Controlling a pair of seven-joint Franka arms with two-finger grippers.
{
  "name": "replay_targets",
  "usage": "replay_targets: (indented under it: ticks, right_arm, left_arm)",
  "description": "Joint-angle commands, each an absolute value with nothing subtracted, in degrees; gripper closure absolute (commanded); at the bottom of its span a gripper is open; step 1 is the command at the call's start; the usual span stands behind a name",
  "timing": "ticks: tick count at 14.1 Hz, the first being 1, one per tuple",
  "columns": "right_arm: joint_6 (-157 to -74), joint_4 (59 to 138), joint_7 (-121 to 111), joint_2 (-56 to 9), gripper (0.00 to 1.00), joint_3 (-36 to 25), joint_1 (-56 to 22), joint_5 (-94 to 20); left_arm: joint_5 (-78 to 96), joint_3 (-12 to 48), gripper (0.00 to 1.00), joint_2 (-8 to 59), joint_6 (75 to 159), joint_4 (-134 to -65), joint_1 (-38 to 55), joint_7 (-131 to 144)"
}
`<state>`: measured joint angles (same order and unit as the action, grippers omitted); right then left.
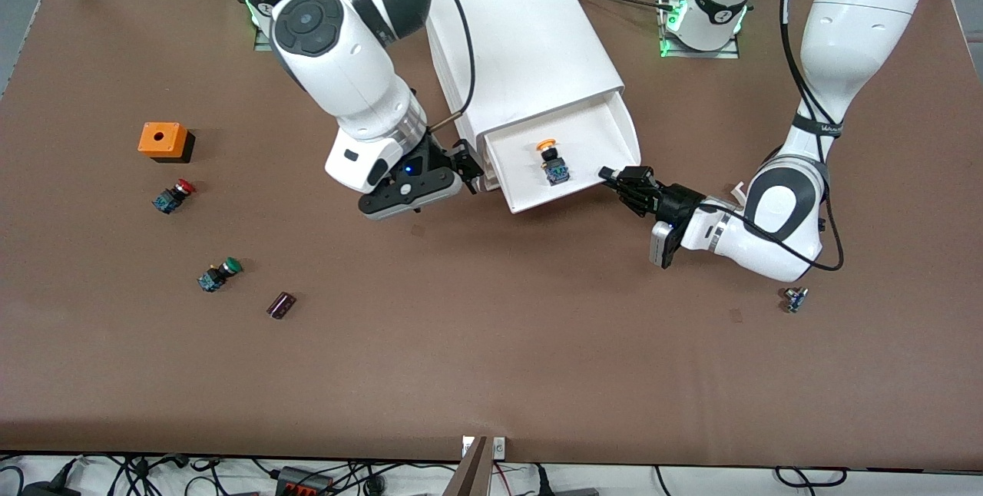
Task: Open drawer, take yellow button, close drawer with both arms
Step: 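Grasp the drawer button with the right gripper while the left gripper withdraws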
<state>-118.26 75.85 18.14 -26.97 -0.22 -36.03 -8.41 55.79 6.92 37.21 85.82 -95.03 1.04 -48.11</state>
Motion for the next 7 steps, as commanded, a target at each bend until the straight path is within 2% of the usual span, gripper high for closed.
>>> replay_targets:
  ticks: [1,7]
  right_arm:
    - [-118.3,70.9,19.8,-30.1,0.07,-1.1,-40.0,-5.8]
    - [-118.5,62.9,28.0,-37.3,0.08,-1.2,-46.7,2.5]
  left_arm:
    - [53.4,5.7,0.0,38.0,87.0,-93.3,1.0,-44.3]
    - [42.5,6.3,0.0,27.5,86.4,-91.4,0.8,-16.1]
